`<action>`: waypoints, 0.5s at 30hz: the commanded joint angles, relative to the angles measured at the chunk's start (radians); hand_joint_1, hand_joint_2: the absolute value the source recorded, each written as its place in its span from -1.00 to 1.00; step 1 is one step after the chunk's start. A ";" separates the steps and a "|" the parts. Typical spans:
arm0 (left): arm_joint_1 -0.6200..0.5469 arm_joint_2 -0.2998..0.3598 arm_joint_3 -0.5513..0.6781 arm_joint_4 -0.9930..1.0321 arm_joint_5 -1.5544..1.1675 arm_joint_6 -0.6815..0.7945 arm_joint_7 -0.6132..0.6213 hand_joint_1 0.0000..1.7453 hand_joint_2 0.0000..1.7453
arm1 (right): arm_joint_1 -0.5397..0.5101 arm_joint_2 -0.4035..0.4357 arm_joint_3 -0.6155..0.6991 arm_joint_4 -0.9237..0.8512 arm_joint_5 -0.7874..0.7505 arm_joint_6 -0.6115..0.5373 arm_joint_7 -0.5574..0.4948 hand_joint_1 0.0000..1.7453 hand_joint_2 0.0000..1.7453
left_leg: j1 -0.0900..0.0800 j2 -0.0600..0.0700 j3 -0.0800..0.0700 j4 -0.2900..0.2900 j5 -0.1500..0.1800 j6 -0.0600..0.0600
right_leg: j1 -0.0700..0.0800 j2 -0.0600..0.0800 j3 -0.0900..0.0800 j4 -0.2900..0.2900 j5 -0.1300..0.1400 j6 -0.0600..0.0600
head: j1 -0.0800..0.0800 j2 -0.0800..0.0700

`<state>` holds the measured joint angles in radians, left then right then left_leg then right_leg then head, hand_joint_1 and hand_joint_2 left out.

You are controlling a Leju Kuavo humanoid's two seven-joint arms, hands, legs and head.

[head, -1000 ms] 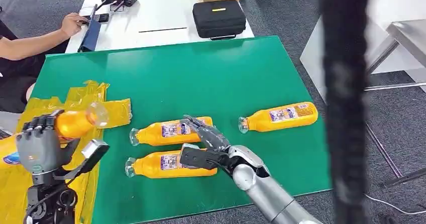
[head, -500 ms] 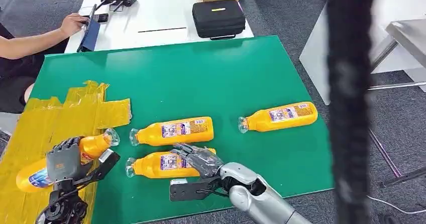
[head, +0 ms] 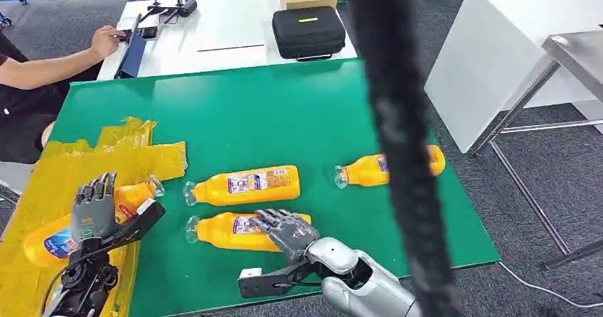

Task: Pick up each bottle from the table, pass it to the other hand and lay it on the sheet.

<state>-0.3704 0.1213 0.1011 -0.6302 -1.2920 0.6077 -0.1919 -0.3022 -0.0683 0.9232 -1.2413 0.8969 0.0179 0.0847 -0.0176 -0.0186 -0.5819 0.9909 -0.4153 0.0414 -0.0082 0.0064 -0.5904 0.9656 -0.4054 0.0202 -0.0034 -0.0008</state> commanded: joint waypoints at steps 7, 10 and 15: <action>0.062 -0.030 0.042 -0.038 0.262 -0.079 -0.154 -1.00 -1.00 | -0.035 0.018 0.023 0.173 0.171 0.001 0.098 -1.00 1.00 | 0.003 0.006 -0.001 -0.001 0.001 -0.007 | 0.003 0.003 -0.002 -0.001 0.003 -0.002 | 0.000 0.000; 0.062 -0.029 0.035 -0.052 0.267 -0.091 -0.153 -1.00 -1.00 | -0.033 0.018 0.021 0.175 0.174 0.002 0.098 -1.00 1.00 | 0.001 0.002 0.001 -0.001 0.002 -0.005 | 0.001 0.000 0.000 0.001 0.002 -0.002 | 0.000 0.000; 0.063 -0.029 0.035 -0.052 0.268 -0.091 -0.152 -1.00 -1.00 | -0.033 0.019 0.021 0.175 0.174 0.002 0.098 -1.00 1.00 | 0.002 0.001 0.001 -0.001 0.004 -0.007 | 0.001 0.000 0.000 0.000 0.001 -0.004 | 0.000 0.000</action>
<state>-0.3478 0.1183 0.1167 -0.6932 -1.0346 0.5390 -0.3479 -0.3270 -0.0477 0.9251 -1.1627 1.0689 0.0046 0.1759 -0.0176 -0.0198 -0.5795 0.9907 -0.4126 0.0378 -0.0081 0.0053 -0.5902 0.9685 -0.4060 0.0166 -0.0034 -0.0008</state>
